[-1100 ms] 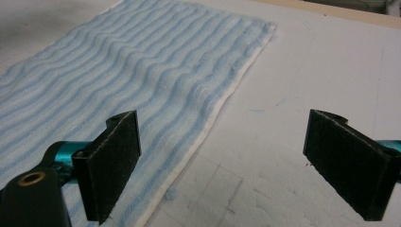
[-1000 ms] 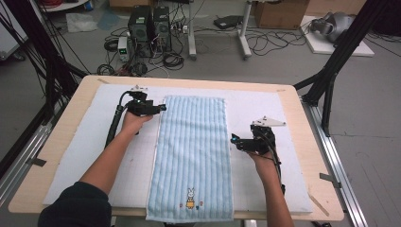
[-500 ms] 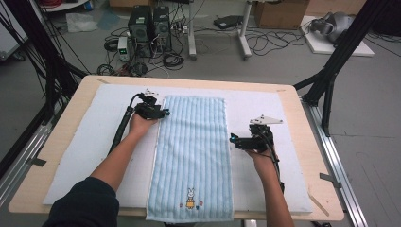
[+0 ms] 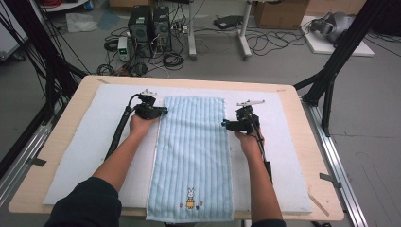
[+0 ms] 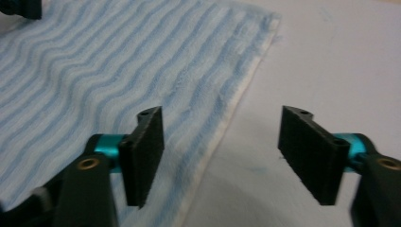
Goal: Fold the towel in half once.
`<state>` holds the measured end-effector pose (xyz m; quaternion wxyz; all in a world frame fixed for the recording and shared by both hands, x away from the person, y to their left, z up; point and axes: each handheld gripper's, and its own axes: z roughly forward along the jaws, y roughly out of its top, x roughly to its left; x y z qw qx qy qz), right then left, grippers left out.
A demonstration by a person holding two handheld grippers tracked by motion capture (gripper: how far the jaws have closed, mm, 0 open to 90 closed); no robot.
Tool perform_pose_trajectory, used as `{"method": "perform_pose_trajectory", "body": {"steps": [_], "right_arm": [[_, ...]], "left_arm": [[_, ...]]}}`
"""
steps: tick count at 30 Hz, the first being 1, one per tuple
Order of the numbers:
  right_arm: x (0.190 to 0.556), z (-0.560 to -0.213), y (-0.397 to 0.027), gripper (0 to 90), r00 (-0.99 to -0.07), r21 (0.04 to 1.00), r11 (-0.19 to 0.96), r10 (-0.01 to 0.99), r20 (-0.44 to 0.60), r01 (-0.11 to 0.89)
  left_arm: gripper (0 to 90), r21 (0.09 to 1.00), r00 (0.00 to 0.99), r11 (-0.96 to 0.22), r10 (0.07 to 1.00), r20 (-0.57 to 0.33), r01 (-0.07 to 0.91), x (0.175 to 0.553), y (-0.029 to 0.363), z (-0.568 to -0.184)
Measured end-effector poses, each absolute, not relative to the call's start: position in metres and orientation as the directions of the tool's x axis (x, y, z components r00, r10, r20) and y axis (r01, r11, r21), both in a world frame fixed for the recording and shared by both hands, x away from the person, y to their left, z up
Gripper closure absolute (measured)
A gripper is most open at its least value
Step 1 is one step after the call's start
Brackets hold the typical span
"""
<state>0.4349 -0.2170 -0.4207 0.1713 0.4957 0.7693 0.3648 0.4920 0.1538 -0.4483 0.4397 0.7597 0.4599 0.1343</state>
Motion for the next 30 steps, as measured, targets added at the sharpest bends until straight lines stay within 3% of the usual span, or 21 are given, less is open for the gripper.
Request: {"method": "perform_pose_trajectory", "body": {"steps": [4,9,13,21,30], "right_arm": [[0.452,-0.43,-0.204,52.1,-0.417,0.707,0.233,0.904,0.097,0.668],[0.467,-0.44,-0.187,58.8,-0.4,0.685,0.276,0.916,0.025,0.675],[0.469,-0.441,-0.181,83.9,-0.415,0.703,0.283,0.91,0.02,0.653],[0.469,-0.436,-0.188,86.2,-0.382,0.728,0.22,0.922,0.062,0.649],[0.456,-0.412,-0.194,86.2,-0.425,0.794,0.159,0.895,0.135,0.587]], "left_arm": [[86.1,0.782,0.537,-0.186,0.816,-0.213,0.594,0.492,0.154,-0.45],[86.3,0.781,0.536,-0.182,0.815,-0.219,0.597,0.492,0.154,-0.45],[86.7,0.781,0.541,-0.191,0.814,-0.212,0.594,0.491,0.154,-0.452],[86.7,0.813,0.527,-0.119,0.813,-0.25,0.57,0.49,0.154,-0.445],[86.7,0.867,0.565,-0.041,0.774,-0.286,0.496,0.471,0.165,-0.424]]}}
